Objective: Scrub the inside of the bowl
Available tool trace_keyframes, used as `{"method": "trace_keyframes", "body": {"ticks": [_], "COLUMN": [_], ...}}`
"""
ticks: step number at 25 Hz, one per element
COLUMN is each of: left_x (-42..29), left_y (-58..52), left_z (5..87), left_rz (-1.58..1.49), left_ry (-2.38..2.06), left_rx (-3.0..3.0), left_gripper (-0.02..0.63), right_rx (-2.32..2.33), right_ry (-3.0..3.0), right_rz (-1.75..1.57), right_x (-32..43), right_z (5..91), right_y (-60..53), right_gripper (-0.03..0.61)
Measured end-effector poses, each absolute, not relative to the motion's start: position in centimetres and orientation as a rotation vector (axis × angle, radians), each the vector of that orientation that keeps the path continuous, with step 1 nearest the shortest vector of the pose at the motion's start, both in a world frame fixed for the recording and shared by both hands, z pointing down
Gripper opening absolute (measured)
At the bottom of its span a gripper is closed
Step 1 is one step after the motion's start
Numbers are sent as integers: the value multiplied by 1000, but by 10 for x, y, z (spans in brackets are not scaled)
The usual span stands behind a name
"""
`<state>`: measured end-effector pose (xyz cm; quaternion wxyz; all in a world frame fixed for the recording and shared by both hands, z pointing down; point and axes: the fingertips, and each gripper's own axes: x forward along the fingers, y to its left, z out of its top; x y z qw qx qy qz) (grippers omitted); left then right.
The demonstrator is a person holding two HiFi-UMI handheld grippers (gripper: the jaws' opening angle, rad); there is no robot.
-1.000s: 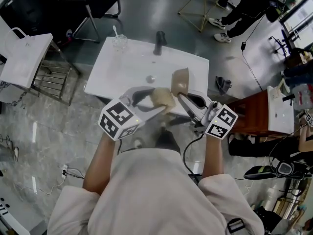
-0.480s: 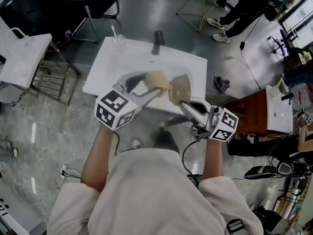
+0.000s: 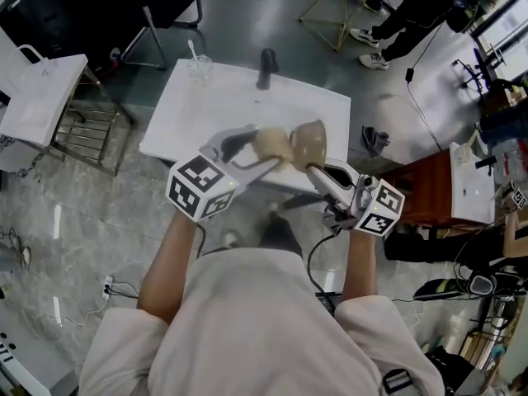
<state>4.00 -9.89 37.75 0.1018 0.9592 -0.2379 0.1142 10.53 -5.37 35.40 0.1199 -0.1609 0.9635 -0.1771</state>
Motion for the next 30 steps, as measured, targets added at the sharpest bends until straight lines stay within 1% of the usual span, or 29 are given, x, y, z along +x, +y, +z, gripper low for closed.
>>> {"method": "trace_keyframes", "body": {"ticks": [8,14,22,30], "left_x": [26,33,36,28], "left_y": [-121,-118,-111,-124], "left_z": [372,392,392,388], "left_rz": [320,419,408,346], "left_ry": [-826,-792,-752,-851], "left_rx": [2802,2803,2812,2778], "left_gripper": [253,255,255,255], "right_rx": [-357,-426,-523,-451], "right_ry": [2861,2821,2844,2850], "right_rz": [-467,-448,-519,-515], "right_x": [92,97,98,90], "right_z": [346,337,363,362], "right_y": [-39,-53,-67,-54], "right_gripper": [18,17,17,17]}}
